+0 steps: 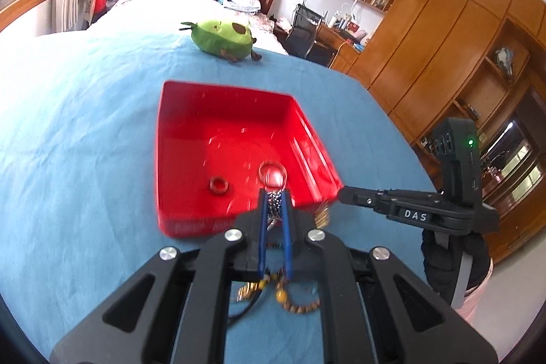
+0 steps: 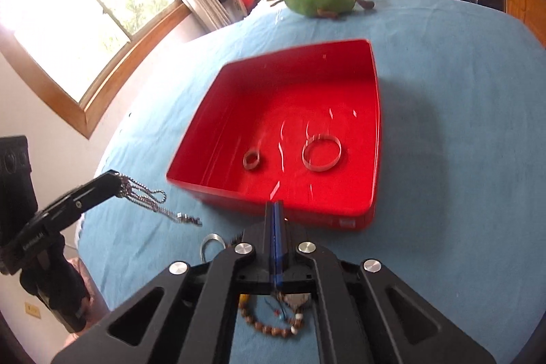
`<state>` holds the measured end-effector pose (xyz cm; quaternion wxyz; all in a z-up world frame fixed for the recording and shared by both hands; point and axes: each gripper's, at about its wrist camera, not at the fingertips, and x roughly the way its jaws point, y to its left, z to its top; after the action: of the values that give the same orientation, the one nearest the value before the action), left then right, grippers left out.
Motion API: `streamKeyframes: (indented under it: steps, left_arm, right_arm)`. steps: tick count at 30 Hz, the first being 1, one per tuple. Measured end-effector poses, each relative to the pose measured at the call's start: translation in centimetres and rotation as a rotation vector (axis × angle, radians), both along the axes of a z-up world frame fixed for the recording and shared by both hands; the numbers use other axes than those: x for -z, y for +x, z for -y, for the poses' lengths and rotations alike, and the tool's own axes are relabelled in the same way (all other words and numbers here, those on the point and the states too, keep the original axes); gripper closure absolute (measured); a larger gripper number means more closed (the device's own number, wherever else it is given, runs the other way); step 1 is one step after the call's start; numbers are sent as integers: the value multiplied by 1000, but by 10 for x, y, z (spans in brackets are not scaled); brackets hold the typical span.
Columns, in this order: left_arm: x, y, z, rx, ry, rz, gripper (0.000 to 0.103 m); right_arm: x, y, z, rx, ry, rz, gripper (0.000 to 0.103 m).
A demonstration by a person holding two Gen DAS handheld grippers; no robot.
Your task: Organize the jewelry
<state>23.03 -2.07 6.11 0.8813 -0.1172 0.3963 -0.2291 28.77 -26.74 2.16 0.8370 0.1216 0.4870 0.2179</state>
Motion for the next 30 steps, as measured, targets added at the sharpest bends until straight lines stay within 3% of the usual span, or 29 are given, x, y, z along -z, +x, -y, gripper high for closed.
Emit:
streamKeyframes:
  steps: [6,14,19,21,22,23,30]
  left_arm:
    - [-15,27,2,-9,-63,40,97]
    - [-17,30,1,16,-88,43,97]
    - [-20,27,1,33,-110,44,97]
    - [-22,25,2,37,-107,51,97]
    - [-22,24,2,43,-108,52,97]
    - [-23,23,3,49,-111,51,97]
    - [-24,23,3,58,-115,52,97]
  right_arm:
    - [4,27,0,1,10,-16,103]
    - [43,8,-22,-108,-129,-101,96]
    - [66,3,-24,-94,-121,-151,96]
    - [75,4,-25,-68,-115,-158,91]
    - [80,5,-26,-52,-108,-164,74]
    - [85,6,-29,-41,-116,-172,65]
    - [97,15,-42,0,-139,-169,65]
